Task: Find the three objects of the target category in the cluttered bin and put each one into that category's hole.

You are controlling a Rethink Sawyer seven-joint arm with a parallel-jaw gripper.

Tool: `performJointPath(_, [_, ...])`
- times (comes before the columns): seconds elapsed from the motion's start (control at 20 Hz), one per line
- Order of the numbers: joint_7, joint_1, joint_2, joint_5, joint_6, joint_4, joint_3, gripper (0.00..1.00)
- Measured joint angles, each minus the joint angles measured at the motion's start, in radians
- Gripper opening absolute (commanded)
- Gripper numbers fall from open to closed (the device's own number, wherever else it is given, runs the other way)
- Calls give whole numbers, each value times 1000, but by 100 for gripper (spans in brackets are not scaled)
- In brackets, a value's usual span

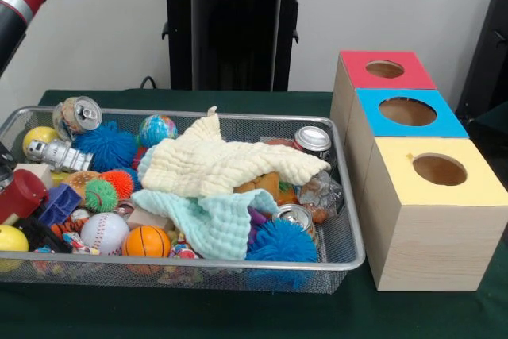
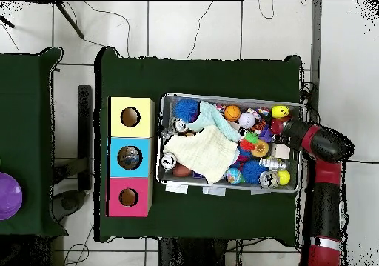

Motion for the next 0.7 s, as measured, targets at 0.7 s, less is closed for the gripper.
performJointPath(0.7, [19, -3, 6, 0, 0, -3, 7, 0])
